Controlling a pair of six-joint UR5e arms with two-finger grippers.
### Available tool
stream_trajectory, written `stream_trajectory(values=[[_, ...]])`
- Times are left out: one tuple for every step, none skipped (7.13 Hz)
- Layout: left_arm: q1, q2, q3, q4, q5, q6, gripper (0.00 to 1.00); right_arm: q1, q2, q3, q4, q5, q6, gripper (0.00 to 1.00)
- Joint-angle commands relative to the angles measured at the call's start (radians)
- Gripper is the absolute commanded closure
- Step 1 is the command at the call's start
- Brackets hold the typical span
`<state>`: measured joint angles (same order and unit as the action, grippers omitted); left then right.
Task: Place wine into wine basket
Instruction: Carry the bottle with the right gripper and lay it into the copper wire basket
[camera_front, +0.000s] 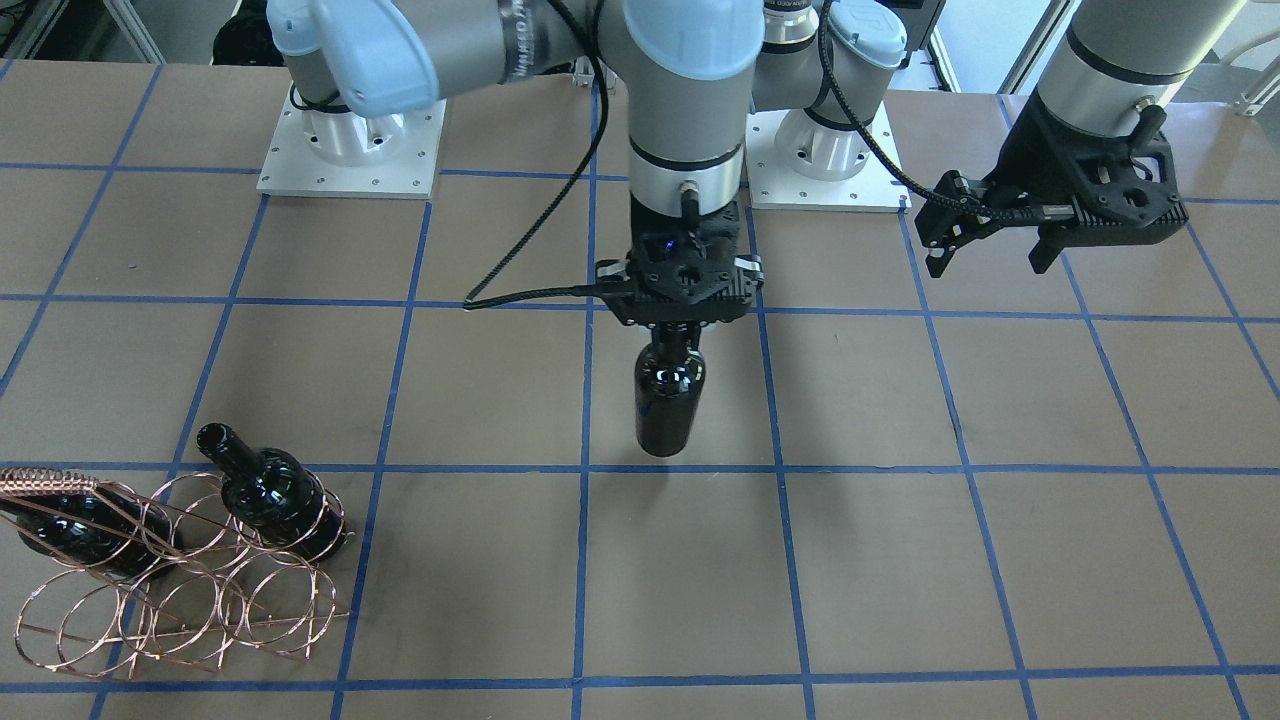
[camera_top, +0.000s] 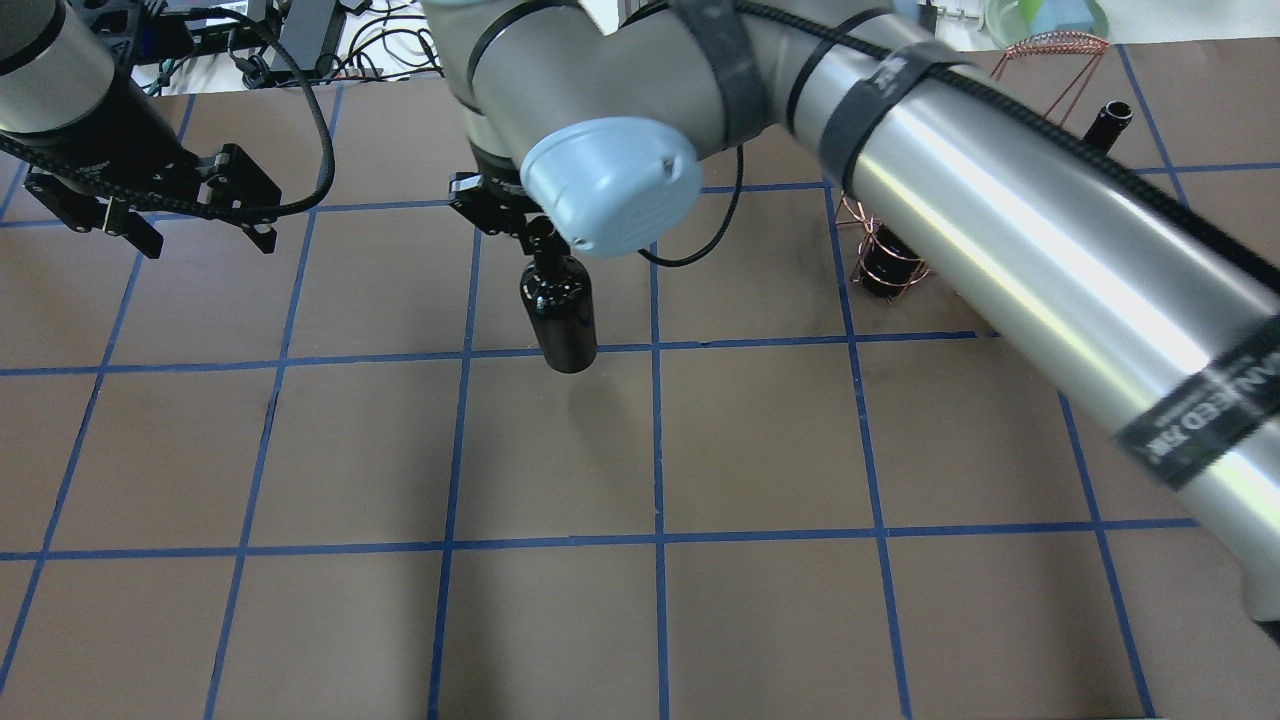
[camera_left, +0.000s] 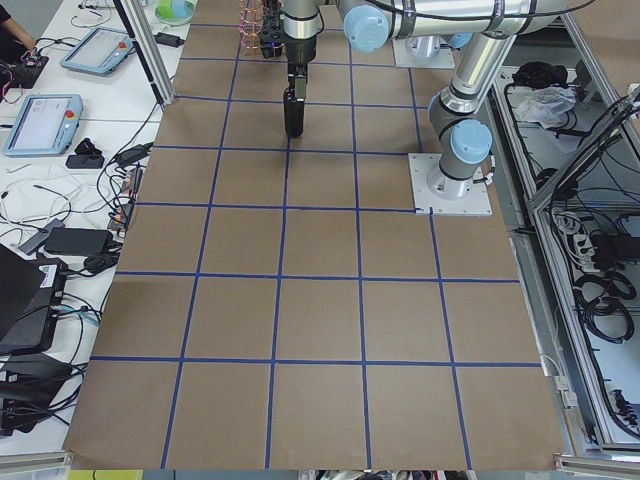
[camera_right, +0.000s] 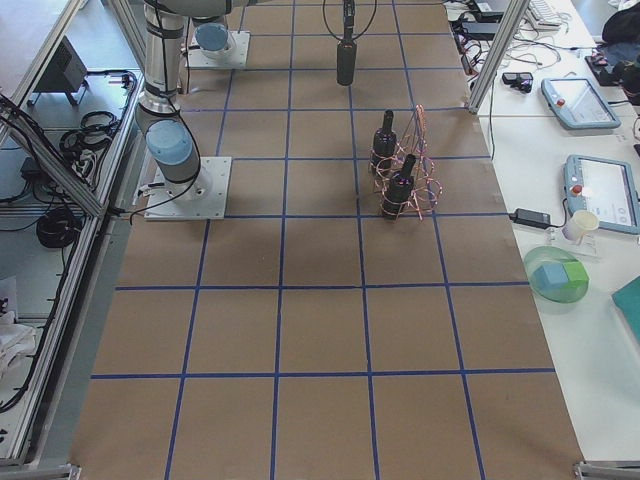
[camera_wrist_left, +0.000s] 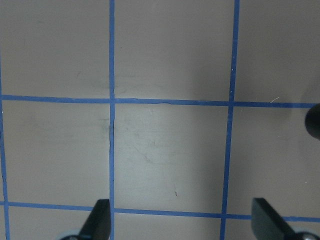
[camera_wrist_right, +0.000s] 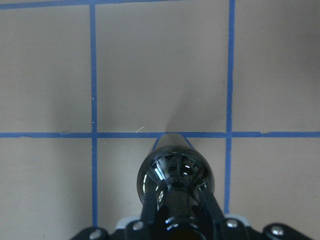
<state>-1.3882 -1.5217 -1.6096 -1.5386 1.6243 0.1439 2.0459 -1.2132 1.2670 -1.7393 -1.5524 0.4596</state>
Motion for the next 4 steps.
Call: stream_trajectory(values=[[-0.003,0.002,-0.004,0.000,0.000,-0.006,0.00,-0.142,-0.127,0.009,0.148,-0.008,-0.189,1.00],[-0.003,0.002,-0.006,0.000,0.000,-0.007,0.00,-0.211,-0.164,0.011,0.180,-0.030,-0.313,1.00],[-0.002,0.003,-0.007,0.000,0.000,-0.007,0.00,-0.298,-0.210,0.012,0.222,-0.066,-0.441,1.00],[-0.002,0.003,-0.007,0.000,0.000,-0.007,0.00,-0.379,-0.241,0.012,0.245,-0.067,-0.541,1.00]])
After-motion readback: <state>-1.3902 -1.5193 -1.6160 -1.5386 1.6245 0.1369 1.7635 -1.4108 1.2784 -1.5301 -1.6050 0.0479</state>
